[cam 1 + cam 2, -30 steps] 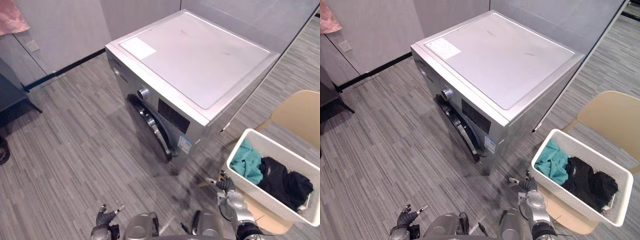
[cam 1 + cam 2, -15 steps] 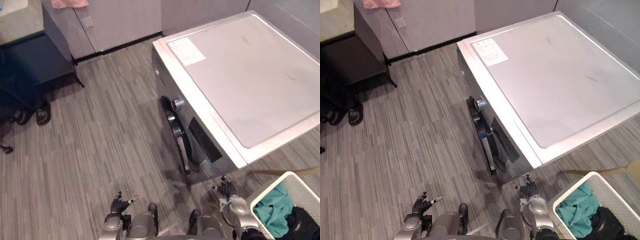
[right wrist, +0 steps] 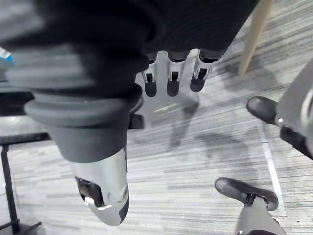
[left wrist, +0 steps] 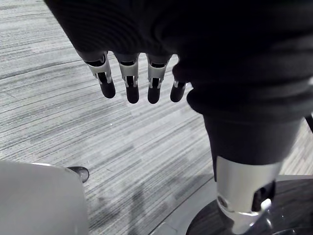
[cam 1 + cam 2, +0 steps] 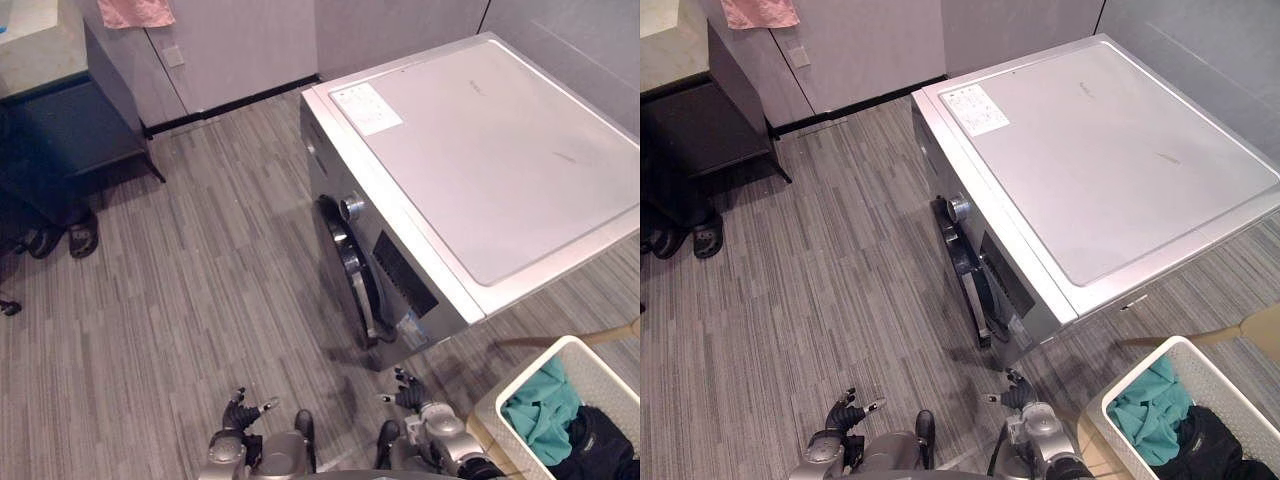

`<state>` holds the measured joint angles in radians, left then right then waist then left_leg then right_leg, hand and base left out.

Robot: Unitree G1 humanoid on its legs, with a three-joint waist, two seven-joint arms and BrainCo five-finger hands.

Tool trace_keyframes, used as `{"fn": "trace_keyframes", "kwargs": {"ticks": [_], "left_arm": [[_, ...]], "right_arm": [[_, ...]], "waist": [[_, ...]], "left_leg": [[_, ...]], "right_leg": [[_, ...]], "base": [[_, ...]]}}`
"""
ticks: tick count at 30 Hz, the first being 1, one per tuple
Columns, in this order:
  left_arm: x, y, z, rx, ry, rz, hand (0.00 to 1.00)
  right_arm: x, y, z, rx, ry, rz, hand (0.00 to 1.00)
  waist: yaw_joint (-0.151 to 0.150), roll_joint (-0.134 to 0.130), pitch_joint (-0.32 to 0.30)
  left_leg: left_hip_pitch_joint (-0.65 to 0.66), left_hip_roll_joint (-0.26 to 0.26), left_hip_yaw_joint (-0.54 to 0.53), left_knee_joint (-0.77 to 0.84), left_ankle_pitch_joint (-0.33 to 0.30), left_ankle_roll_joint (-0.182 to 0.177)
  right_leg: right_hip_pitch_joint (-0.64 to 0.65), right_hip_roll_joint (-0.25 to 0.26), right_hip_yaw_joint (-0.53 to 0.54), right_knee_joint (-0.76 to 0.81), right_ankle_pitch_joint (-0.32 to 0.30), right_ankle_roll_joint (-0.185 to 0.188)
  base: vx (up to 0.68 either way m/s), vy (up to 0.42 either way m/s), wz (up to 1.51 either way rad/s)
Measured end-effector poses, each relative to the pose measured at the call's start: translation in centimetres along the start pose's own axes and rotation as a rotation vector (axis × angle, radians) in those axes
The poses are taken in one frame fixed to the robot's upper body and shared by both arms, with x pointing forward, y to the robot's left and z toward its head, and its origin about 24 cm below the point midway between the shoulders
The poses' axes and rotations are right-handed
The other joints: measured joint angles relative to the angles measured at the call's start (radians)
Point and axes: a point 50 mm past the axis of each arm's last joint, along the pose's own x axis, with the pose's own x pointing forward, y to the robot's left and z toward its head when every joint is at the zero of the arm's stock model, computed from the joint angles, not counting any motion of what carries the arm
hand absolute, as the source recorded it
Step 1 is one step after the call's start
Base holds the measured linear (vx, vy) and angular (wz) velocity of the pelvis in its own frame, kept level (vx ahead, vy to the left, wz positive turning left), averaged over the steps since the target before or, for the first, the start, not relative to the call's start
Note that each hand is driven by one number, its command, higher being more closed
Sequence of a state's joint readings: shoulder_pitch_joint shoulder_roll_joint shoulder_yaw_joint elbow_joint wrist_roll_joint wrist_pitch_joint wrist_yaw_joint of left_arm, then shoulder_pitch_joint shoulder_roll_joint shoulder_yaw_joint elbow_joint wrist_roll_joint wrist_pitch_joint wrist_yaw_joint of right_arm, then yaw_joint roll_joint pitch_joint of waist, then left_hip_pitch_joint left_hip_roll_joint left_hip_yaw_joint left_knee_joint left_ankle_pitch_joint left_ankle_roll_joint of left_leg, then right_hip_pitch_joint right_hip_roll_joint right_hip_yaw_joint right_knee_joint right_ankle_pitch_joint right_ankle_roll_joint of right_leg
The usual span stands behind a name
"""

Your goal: Pick up the laundry basket with both hands and put the clothes into the washing machine.

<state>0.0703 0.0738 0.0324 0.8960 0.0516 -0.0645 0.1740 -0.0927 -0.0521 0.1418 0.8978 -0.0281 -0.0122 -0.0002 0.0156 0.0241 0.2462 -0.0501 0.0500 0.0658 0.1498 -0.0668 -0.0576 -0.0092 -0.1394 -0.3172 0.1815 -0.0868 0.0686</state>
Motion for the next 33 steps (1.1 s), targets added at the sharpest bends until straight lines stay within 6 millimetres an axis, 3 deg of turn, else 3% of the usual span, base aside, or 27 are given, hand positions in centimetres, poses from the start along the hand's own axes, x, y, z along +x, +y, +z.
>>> {"fn": "trace_keyframes", "kwargs": {"ticks": [6, 11, 15, 19, 23, 26, 33], "left_arm": [[0.2, 0.3, 1.0, -0.015, -0.041, 0.017, 0.0], [0.2, 0.9, 1.0, -0.035, -0.044, 0.059, 0.0], [0.3, 1.2, 1.1, -0.034, -0.048, 0.084, 0.0], [0.3, 1.3, 1.1, -0.034, -0.05, 0.104, 0.0], [0.3, 1.3, 1.8, -0.044, -0.073, 0.106, 0.0], [0.6, 0.8, 3.8, -0.061, -0.14, 0.085, 0.0], [0.9, 0.7, 6.4, -0.136, -0.227, 0.068, 0.0]], "right_arm": [[0.2, -0.2, 9.7, 0.077, -0.35, -0.052, 0.0], [-1.1, -2.8, 15.2, 0.133, -0.562, -0.209, 0.0], [-2.5, -4.5, 17.5, 0.164, -0.666, -0.385, 0.0], [-3.1, -5.4, 18.2, 0.187, -0.702, -0.472, 0.0], [-2.6, -5.4, 19.3, 0.2, -0.696, -0.456, 0.0], [-1.7, -7.0, 22.4, 0.181, -0.684, -0.436, 0.0], [-1.7, -8.1, 24.4, 0.274, -0.687, -0.413, 0.0]], "waist": [[0.027, 0.015, 0.012], [0.031, 0.043, 0.055], [0.041, 0.047, 0.09], [0.054, 0.048, 0.113], [0.056, 0.05, 0.141], [0.062, 0.065, 0.189], [0.081, 0.07, 0.192]], "left_leg": [[-0.141, -0.008, -0.021, 0.038, 0.014, 0.014], [-0.204, -0.032, -0.038, 0.043, 0.013, 0.017], [-0.236, -0.036, -0.037, 0.045, 0.018, 0.01], [-0.257, -0.034, -0.046, 0.068, 0.04, 0.012], [-0.278, -0.042, -0.051, 0.078, 0.054, 0.029], [-0.299, -0.055, -0.068, 0.094, 0.061, 0.036], [-0.38, -0.067, -0.132, 0.109, 0.06, 0.029]], "right_leg": [[-0.127, -0.012, -0.006, 0.03, 0.031, 0.003], [-0.192, -0.044, -0.019, 0.075, 0.027, 0.002], [-0.228, -0.053, -0.02, 0.094, 0.028, 0.001], [-0.242, -0.056, -0.028, 0.122, 0.019, -0.004], [-0.269, -0.069, -0.035, 0.156, 0.011, -0.002], [-0.282, -0.082, -0.043, 0.181, -0.002, 0.001], [-0.333, -0.092, -0.092, 0.204, -0.015, -0.01]], "base": [[-0.21, 0.041, 0.08], [-0.17, 0.04, 0.25], [-0.04, 0.013, 0.06], [0.04, -0.013, 0.05], [0.09, -0.03, 0.09], [0.06, -0.021, 0.18], [-0.04, -0.016, 0.19]]}}
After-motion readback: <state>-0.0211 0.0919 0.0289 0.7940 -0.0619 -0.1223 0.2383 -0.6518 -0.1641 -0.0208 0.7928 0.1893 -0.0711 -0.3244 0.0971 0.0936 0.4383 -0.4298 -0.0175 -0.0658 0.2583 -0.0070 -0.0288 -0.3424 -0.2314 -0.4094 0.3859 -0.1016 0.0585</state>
